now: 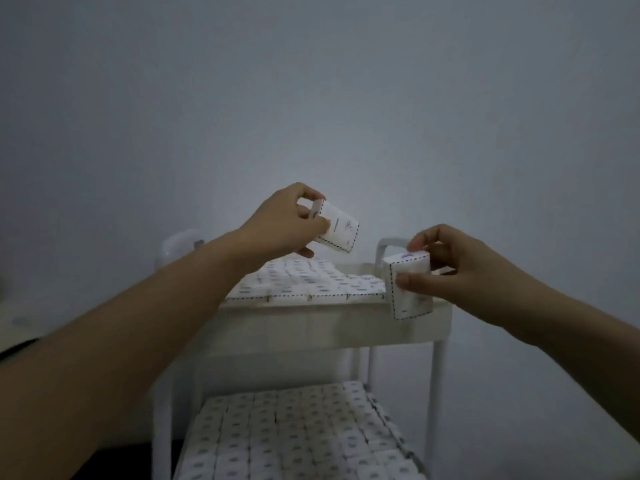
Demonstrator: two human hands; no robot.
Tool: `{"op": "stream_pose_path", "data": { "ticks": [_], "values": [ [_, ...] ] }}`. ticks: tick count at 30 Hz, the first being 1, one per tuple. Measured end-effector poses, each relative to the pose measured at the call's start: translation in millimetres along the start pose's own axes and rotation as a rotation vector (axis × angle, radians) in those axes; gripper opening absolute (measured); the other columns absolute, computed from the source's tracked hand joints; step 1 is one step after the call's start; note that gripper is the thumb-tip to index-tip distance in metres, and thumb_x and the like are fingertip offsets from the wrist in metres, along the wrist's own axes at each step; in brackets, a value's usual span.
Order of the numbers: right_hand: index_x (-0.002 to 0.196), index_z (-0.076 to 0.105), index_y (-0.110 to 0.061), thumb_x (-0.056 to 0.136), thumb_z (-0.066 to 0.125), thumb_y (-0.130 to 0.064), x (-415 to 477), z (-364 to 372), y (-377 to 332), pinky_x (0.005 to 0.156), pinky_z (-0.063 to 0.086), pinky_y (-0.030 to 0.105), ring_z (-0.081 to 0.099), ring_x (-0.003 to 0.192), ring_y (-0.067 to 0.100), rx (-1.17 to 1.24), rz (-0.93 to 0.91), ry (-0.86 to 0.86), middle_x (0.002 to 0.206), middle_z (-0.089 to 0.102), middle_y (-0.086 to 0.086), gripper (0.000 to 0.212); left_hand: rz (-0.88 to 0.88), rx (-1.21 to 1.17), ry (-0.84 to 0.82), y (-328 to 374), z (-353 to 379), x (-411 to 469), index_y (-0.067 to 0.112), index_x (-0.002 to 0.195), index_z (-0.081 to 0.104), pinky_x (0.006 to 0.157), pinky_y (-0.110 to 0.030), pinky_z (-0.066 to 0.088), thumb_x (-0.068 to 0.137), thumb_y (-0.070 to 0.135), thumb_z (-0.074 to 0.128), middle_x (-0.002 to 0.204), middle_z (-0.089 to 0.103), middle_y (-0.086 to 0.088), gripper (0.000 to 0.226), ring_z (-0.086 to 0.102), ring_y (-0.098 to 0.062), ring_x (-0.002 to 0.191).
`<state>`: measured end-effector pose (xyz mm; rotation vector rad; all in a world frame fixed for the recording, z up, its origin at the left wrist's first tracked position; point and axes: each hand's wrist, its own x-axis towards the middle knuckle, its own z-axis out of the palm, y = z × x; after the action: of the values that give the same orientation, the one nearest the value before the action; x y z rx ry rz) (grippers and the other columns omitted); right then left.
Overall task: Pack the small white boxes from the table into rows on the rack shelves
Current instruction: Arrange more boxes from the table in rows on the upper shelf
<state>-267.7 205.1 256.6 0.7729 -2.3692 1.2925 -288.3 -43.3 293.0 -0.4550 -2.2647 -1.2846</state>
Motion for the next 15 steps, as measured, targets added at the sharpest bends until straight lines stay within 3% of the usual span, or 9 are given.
{"op": "stream_pose_path", "data": {
  "ticks": [2,5,11,15],
  "values": [
    [0.103,0.057,-0.041,0.08,0.074,-0.031,17,-8,5,0.054,0.049,0.009,0.065,0.084,0.0,-0.054,-0.026,0.021,0.098,0.067,-0.013,0.03,-0.002,0.093,-0.026,-6,11,29,0.024,0.115,0.05,0.066,-0.028,0.061,0.089,0.013,0.063,0.102,0.064,0.001,0.031,0.064,-0.012,0.093],
    [0.1,0.063,-0.036,0.081,0.073,-0.031,41,-15,10,0.053,0.047,0.006,0.065,0.078,-0.006,-0.062,-0.058,0.035,0.09,0.068,-0.012,0.022,-0.053,0.207,-0.104,-15,28,66,0.018,0.112,0.048,0.076,-0.035,0.06,0.088,0.012,0.065,0.112,0.064,-0.007,0.029,0.063,-0.02,0.099],
    [0.099,0.058,-0.025,0.083,0.073,-0.032,88,-16,20,0.073,0.058,0.033,0.065,0.083,0.013,-0.236,-0.073,0.16,0.095,0.065,-0.003,0.024,-0.006,0.438,-0.294,-24,58,110,0.016,0.108,0.053,0.072,-0.031,0.059,0.087,0.015,0.066,0.114,0.06,-0.01,0.025,0.064,-0.023,0.096],
    [0.096,0.055,-0.022,0.083,0.074,-0.029,107,-10,28,0.073,0.059,0.038,0.068,0.077,0.017,-0.309,-0.079,0.186,0.094,0.065,-0.001,0.024,0.048,0.499,-0.373,-39,71,115,0.023,0.107,0.053,0.072,-0.031,0.06,0.088,0.019,0.065,0.107,0.059,-0.005,0.023,0.064,-0.021,0.088]
  ]
}}
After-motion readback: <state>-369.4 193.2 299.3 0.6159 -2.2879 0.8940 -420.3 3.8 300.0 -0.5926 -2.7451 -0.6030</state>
